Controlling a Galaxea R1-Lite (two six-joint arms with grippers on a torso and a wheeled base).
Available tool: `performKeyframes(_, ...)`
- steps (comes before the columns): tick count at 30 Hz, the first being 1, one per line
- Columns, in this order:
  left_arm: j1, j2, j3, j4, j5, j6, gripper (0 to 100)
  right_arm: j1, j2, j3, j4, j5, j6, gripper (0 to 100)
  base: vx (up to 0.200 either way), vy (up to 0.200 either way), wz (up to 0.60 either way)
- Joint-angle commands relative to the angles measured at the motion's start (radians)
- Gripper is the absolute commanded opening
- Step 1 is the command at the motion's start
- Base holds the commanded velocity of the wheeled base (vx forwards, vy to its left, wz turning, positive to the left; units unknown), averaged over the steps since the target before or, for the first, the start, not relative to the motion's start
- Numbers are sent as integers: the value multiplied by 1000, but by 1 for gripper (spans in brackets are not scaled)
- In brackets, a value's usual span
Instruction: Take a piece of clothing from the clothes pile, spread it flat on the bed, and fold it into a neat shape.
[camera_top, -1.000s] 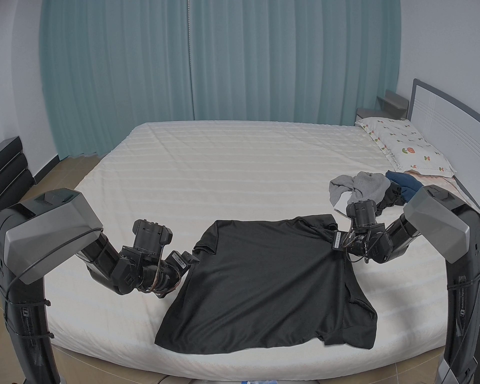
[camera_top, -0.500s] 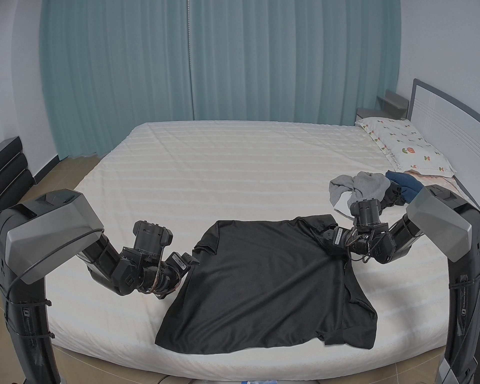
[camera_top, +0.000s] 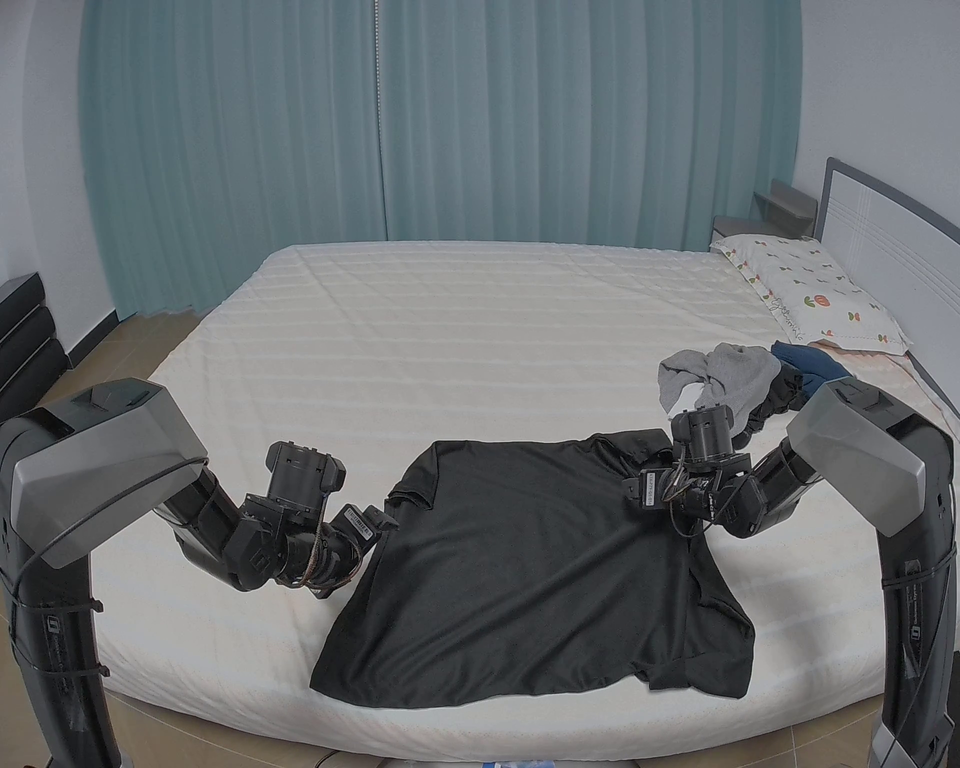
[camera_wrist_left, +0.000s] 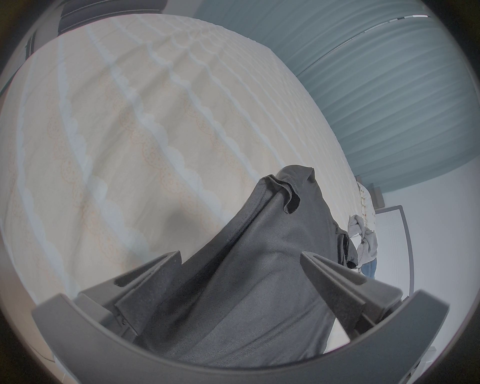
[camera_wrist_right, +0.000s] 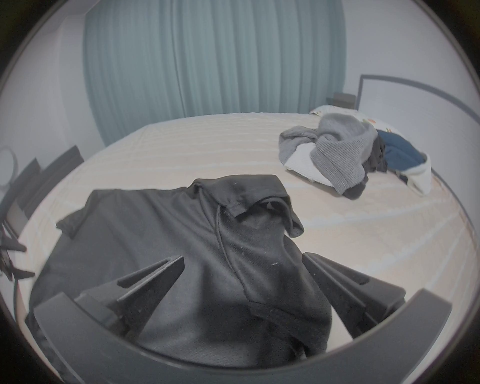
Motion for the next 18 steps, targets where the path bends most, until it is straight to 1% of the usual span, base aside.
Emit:
performKeyframes(1, 0, 1, 0, -1, -2, 0, 100, 23, 42, -14, -3, -37, -74, 100, 0, 0, 0)
performKeyframes(3, 0, 1, 0, -1, -2, 0, 100, 23, 55, -28, -3, -62, -120, 100, 0, 0, 0)
performKeyframes(5, 0, 3, 0, -1, -2, 0, 100, 23, 62, -32, -4, -76, -137, 100, 0, 0, 0)
performKeyframes(6, 0, 3, 0, -1, -2, 0, 100, 22, 62, -32, -4, -82, -143, 0, 0, 0, 0)
performKeyframes(8, 0, 1, 0, -1, -2, 0, 100, 22, 62, -32, -4, -85, -152, 0, 0, 0, 0)
performKeyframes(10, 0, 3, 0, -1, -2, 0, 100, 17, 62, -32, -9, -106, -174, 0, 0, 0, 0)
performKeyframes(14, 0, 3, -2, -1, -2, 0, 100, 11, 57, -37, -12, -119, -172, 0, 0, 0, 0)
performKeyframes(18, 0, 3, 0, -1, 0, 4, 100, -6, 45, -37, -89, -116, -163, 0, 0, 0, 0)
